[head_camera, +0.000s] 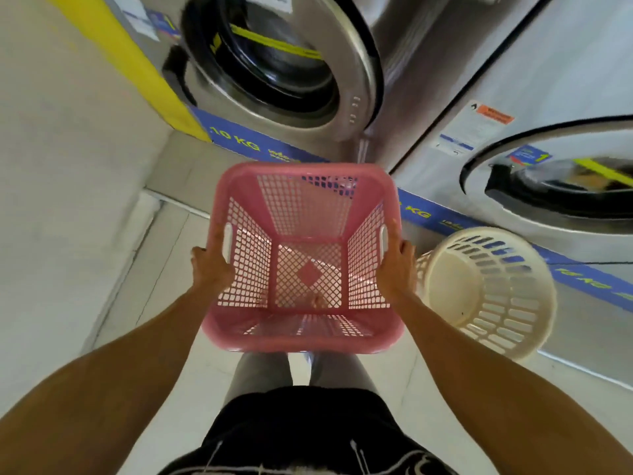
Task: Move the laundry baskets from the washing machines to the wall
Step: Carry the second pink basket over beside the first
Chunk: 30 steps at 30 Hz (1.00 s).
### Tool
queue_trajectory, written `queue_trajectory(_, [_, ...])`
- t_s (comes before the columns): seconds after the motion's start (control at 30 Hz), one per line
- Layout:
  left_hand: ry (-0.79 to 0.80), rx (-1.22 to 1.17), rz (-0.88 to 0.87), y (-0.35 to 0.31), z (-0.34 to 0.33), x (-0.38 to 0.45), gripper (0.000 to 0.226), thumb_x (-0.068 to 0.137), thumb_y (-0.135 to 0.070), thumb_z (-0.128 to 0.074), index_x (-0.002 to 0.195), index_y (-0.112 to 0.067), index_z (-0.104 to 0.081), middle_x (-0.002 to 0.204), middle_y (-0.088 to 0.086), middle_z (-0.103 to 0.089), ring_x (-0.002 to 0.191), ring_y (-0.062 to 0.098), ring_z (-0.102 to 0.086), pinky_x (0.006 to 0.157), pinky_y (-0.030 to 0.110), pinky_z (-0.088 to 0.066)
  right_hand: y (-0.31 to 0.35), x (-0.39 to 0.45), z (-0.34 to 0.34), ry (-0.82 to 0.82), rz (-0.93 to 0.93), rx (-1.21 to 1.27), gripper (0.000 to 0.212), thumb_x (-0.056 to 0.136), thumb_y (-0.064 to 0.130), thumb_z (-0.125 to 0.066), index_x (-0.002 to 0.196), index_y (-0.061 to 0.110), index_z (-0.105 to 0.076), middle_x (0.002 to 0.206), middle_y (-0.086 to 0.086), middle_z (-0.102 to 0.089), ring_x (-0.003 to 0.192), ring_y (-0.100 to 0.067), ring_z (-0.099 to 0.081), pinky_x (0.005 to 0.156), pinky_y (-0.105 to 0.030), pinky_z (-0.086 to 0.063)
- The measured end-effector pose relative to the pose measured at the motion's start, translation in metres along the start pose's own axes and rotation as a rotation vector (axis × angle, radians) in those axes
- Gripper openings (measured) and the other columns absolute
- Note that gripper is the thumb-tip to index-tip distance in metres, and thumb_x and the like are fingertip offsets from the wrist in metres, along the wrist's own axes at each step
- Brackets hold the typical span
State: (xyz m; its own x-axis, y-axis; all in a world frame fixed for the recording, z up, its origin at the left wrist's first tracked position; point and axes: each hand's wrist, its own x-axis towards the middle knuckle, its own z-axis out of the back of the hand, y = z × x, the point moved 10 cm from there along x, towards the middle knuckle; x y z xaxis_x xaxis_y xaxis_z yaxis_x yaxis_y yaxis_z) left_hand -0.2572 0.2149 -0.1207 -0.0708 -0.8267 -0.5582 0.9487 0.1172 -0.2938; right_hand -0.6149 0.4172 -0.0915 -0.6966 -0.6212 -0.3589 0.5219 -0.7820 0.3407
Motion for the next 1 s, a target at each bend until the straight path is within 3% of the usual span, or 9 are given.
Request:
queue_trajectory(0.17, [-0.089,-0.148,0.089,0.092,0.026,-0.049,0.102,0.086,-0.005,-0.060,0.152,-0.054,0.001,0.101,0.023,-0.050,0.087,0.027,-0.045,0.074,0.034,-0.048,0.077,-0.018,-0.014,0.136,0.195,-0.070,0.092,0.090,0.002,-0.053,0.161,0.038,-0.007,0.121,-0.016,-0.046,0.099,-0.039,-0.060,0.081,-0.050,-0.053])
queue_trajectory(0.27, [-0.174,-0.264,0.168,0.155,0.039,-0.083,0.104,0.087,-0.007,-0.063,0.149,-0.058,0.004,0.101,0.023,-0.054,0.088,0.023,-0.043,0.075,0.027,-0.041,0.132,-0.035,-0.031,0.219,0.328,-0.128,0.089,0.093,0.007,-0.054,0.162,0.035,-0.006,0.124,-0.019,-0.046,0.102,-0.042,-0.060,0.083,-0.048,-0.051])
queue_trajectory(0.47, [-0.325,-0.499,0.331,0.286,0.049,-0.161,0.116,0.083,-0.007,-0.068,0.140,-0.073,0.008,0.107,0.020,-0.050,0.081,0.031,-0.063,0.047,0.025,-0.054,0.245,-0.114,-0.080,0.238,0.614,-0.185,0.078,0.097,0.012,-0.048,0.159,0.035,-0.008,0.125,-0.021,-0.046,0.100,-0.045,-0.061,0.083,-0.049,-0.051])
queue_trajectory(0.57, [-0.371,-0.520,0.417,0.366,0.044,-0.202,0.119,0.079,-0.010,-0.071,0.141,-0.070,0.011,0.124,0.025,-0.051,0.087,0.035,-0.067,0.049,0.027,-0.058,0.296,-0.167,-0.107,0.257,0.747,-0.264,0.080,0.094,0.005,-0.049,0.161,0.028,-0.012,0.131,-0.023,-0.044,0.103,-0.047,-0.060,0.084,-0.050,-0.051])
queue_trajectory(0.67, [-0.399,-0.528,0.476,0.428,0.051,-0.244,0.117,0.078,-0.012,-0.070,0.145,-0.065,0.011,0.102,0.020,-0.059,0.086,0.035,-0.067,0.060,0.040,-0.063,0.342,-0.225,-0.140,0.290,0.847,-0.316,0.088,0.091,0.005,-0.053,0.162,0.030,-0.007,0.134,-0.022,-0.042,0.102,-0.045,-0.060,0.084,-0.051,-0.053])
queue_trajectory(0.73, [-0.413,-0.538,0.471,0.463,0.058,-0.270,0.114,0.079,-0.008,-0.068,0.152,-0.055,0.007,0.089,0.010,-0.061,0.075,0.020,-0.065,0.060,0.031,-0.061,0.371,-0.264,-0.161,0.313,0.908,-0.330,0.091,0.091,0.007,-0.056,0.160,0.034,-0.005,0.134,-0.021,-0.042,0.097,-0.042,-0.061,0.080,-0.048,-0.054])
queue_trajectory(0.87, [-0.466,-0.602,0.560,0.564,0.054,-0.325,0.121,0.074,-0.003,-0.066,0.147,-0.063,0.010,0.134,0.018,-0.053,0.078,0.017,-0.059,0.053,0.013,-0.043,0.426,-0.362,-0.204,0.326,1.061,-0.279,0.079,0.101,0.012,-0.048,0.160,0.040,-0.004,0.120,-0.022,-0.046,0.078,-0.031,-0.056,0.064,-0.033,-0.044])
queue_trajectory(0.93, [-0.527,-0.607,0.618,0.606,0.056,-0.354,0.123,0.072,0.007,-0.059,0.145,-0.065,0.009,0.140,0.020,-0.046,0.084,0.024,-0.063,0.054,0.022,-0.056,0.450,-0.409,-0.228,0.351,1.134,-0.257,0.077,0.103,0.017,-0.047,0.159,0.043,-0.002,0.115,-0.022,-0.047,0.068,-0.023,-0.054,0.052,-0.026,-0.041])
queue_trajectory(1.0, [-0.556,-0.607,0.658,0.639,0.061,-0.378,0.125,0.068,0.013,-0.051,0.145,-0.066,0.007,0.149,0.020,-0.040,0.109,0.041,-0.061,0.074,0.039,-0.062,0.468,-0.447,-0.252,0.379,1.187,-0.254,0.078,0.103,0.019,-0.048,0.157,0.047,-0.001,0.111,-0.019,-0.046,0.063,-0.018,-0.052,0.044,-0.024,-0.040])
